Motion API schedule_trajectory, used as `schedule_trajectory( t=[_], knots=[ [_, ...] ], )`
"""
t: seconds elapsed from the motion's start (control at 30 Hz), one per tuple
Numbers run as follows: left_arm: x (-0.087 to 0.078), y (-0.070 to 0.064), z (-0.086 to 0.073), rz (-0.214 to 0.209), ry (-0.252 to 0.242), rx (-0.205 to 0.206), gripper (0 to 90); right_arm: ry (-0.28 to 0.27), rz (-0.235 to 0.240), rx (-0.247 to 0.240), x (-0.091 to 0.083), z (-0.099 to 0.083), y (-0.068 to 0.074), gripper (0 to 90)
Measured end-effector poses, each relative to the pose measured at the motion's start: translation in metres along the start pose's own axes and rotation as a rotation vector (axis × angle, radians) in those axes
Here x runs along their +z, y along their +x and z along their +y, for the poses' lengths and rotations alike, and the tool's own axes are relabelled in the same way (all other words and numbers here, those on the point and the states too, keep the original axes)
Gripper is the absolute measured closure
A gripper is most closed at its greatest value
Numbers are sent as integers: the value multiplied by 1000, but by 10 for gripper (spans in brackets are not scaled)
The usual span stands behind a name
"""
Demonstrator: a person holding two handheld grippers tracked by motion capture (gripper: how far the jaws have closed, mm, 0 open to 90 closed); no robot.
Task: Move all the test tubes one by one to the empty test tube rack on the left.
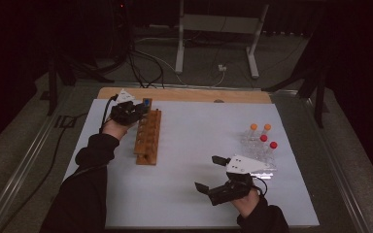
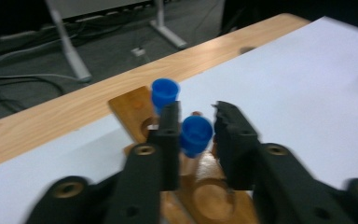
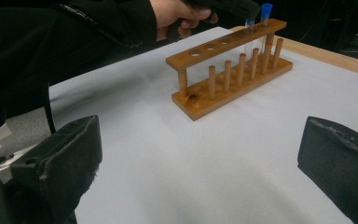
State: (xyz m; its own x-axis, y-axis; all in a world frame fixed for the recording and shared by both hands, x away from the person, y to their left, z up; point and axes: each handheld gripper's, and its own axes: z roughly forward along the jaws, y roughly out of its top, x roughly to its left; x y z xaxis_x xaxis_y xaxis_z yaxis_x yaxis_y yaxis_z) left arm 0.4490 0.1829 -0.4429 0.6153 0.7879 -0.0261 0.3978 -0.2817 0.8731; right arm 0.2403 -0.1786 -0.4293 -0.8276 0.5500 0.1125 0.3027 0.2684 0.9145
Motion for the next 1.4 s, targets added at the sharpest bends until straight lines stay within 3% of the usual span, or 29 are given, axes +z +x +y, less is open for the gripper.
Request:
schedule_trajectory(
  t=[0.07, 0.1, 0.2, 0.27, 0.3, 0.47, 0.53, 0.57, 0.6, 0.7, 0.73, 0.83, 0.9, 0.93, 0.97, 1.0, 1.07, 1.13, 1.17, 1.23, 1.3, 1.4],
  knots=[
    [-7, -3, 2, -18, -12, 4, 509, -3, -4, -2, -1, 1, 0, 0],
    [-11, -6, 4, -23, -23, 10, 509, -3, -4, -2, -1, 1, 0, 0],
    [-26, -13, 7, -56, -60, 21, 366, -13, -14, -3, -4, 2, -2, 0],
    [-36, -21, 8, -108, -87, 25, 316, -16, -15, -2, -4, 2, -2, 0],
    [-40, -25, 9, -121, -84, 34, 197, -23, -23, -7, -7, 4, -4, 0],
    [-64, -46, 9, -206, -118, 42, 84, -39, -53, -14, -15, 8, -11, 0],
    [-74, -53, 7, -234, -136, 48, 71, -45, -81, -19, -22, 11, -16, 0],
    [-82, -61, 4, -253, -137, 52, 20, -57, -120, -19, -31, 14, -24, 0],
    [-82, -61, 4, -253, -137, 52, 20, -57, -120, -19, -31, 14, -24, 0],
    [-93, -71, -4, -286, -141, 60, 20, -74, -217, -13, -54, 17, -43, 0],
    [-96, -75, -7, -297, -143, 66, 20, -74, -217, -13, -54, 17, -43, 0],
    [-104, -85, -18, -319, -139, 81, 20, -71, -331, -2, -76, 15, -62, 0],
    [-109, -92, -25, -322, -136, 89, 20, -74, -351, 4, -82, 13, -67, 0],
    [-111, -95, -28, -338, -139, 91, 20, -90, -391, 20, -92, 9, -75, 0],
    [-113, -99, -31, -334, -139, 97, 20, -90, -391, 20, -92, 9, -75, 0],
    [-115, -101, -34, -338, -143, 103, 20, -77, -445, 24, -101, 4, -82, 0],
    [-118, -105, -39, -342, -147, 105, 20, -69, -488, 38, -109, -1, -90, 1],
    [-120, -109, -42, -351, -144, 109, 20, -65, -510, 45, -113, -5, -93, 44],
    [-121, -113, -45, -363, -141, 115, 20, -57, -553, 73, -120, -11, -100, 79],
    [-122, -115, -46, -362, -144, 119, 20, -50, -554, 92, -123, -15, -104, 83],
    [-123, -118, -48, -367, -147, 128, 20, -18, -582, 119, -128, -27, -112, 149],
    [-123, -120, -49, -372, -152, 131, 20, 15, -577, 141, -129, -35, -118, 225]
  ],
)
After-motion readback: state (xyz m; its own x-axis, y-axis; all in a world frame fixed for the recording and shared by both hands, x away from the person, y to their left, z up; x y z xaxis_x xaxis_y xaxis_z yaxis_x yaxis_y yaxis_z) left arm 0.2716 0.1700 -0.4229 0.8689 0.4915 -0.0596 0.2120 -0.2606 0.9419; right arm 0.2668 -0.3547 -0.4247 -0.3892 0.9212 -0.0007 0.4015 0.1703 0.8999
